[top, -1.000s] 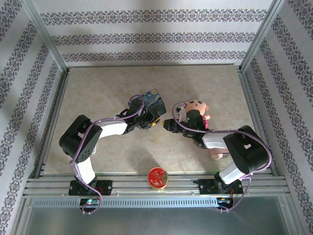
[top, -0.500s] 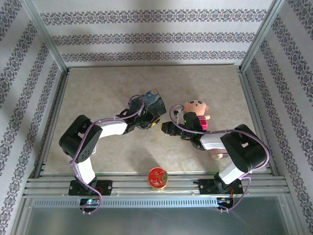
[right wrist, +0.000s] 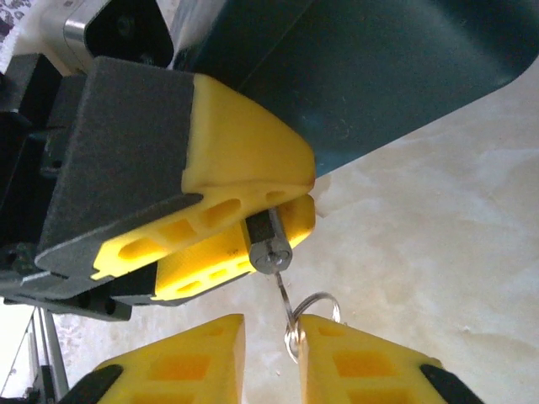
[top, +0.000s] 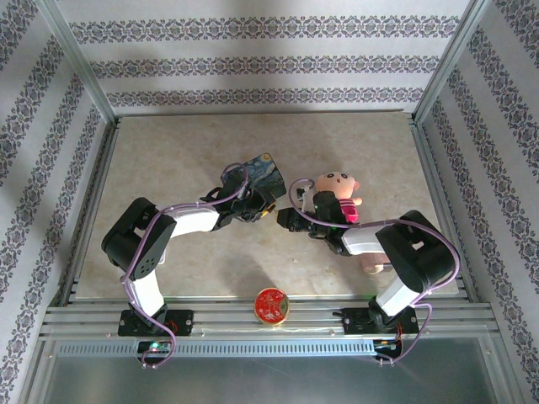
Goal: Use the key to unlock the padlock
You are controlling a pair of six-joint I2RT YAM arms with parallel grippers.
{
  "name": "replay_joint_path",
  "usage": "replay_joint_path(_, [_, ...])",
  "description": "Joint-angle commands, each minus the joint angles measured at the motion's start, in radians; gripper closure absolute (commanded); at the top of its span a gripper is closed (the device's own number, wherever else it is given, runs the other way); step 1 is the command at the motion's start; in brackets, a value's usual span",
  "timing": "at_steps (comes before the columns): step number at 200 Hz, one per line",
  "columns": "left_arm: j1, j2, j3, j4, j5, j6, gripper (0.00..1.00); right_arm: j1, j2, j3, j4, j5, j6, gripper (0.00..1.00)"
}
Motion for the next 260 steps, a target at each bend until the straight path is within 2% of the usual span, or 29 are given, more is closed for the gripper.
replay_joint_path(1, [-0.014,0.062,-0.027,-0.093,0.172,-0.108,1.0,0.011,0.023,0.031,0.029,0.007,-0.004,0.82])
replay_joint_path(32, [-0.015,0.064,-0.025,-0.092,0.179,-0.105,1.0,0.011,0.046,0.05,0.08,-0.011,0.005,1.0])
replay_joint_path(130, [-0.021,0.062,-0.047,-0.084,0.19,-0.103,1.0,0.006,0.046,0.073,0.127,-0.019,0.009,1.0])
replay_joint_path(139, [-0.02,0.063,-0.054,-0.057,0.196,-0.109,0.95,0.006,0.048,0.076,0.127,-0.022,0.013,1.0])
replay_joint_path(146, [-0.02,0.065,-0.062,-0.012,0.205,-0.115,0.87,0.006,0.048,0.076,0.127,-0.024,0.017,1.0])
replay_joint_path(156, [-0.02,0.068,-0.075,0.047,0.215,-0.131,0.64,0.008,0.048,0.075,0.127,-0.023,0.024,1.0])
replay_joint_path(165, [-0.018,0.071,-0.082,0.084,0.22,-0.133,0.59,0.008,0.047,0.071,0.127,-0.021,0.031,1.0])
replay_joint_path(169, [-0.017,0.072,-0.081,0.09,0.223,-0.132,0.51,0.009,0.046,0.069,0.126,-0.018,0.033,1.0])
replay_joint_path(183, [-0.017,0.07,-0.078,0.096,0.22,-0.115,0.41,0.008,0.043,0.063,0.119,-0.011,0.04,1.0])
replay_joint_path(190, [-0.017,0.066,-0.074,0.091,0.216,-0.104,0.29,0.008,0.044,0.06,0.113,-0.006,0.042,1.0])
replay_joint_path(202, [-0.015,0.059,-0.075,0.091,0.206,-0.09,0.18,0.007,0.049,0.055,0.111,-0.002,0.049,1.0])
replay_joint_path(241, [-0.015,0.025,-0.104,0.096,0.143,-0.066,0.17,0.006,0.069,0.044,0.114,0.013,0.072,1.0])
replay_joint_path(260, [-0.014,0.008,-0.133,0.1,0.096,-0.064,0.2,0.006,0.073,0.047,0.115,0.018,0.079,1.0])
